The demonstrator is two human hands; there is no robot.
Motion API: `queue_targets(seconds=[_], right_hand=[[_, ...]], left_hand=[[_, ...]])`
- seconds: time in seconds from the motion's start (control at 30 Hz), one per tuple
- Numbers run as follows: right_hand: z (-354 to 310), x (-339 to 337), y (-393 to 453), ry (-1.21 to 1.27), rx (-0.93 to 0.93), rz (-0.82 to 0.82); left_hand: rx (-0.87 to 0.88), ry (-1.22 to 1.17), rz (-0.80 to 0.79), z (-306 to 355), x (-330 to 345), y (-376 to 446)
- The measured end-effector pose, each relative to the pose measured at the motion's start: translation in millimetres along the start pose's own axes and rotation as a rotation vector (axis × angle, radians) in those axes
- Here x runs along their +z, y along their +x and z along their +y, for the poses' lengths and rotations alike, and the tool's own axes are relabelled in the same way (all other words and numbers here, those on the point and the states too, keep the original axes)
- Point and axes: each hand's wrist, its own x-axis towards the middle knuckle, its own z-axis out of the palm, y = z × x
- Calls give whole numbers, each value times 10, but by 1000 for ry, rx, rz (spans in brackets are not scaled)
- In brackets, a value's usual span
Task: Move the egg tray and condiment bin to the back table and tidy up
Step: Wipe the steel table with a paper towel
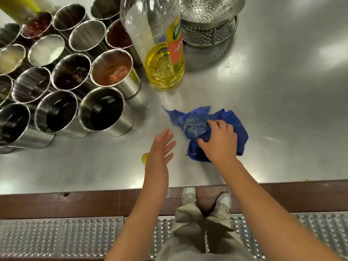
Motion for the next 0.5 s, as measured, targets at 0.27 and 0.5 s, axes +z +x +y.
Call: queue_targets(seconds=[0.27,0.5], right_hand=[[14,35,-139,-29,-15,21],[152,44,-245,19,130,130]], left_hand=[[14,42,-97,-6,86,30],[64,108,-207,-50,211,91]])
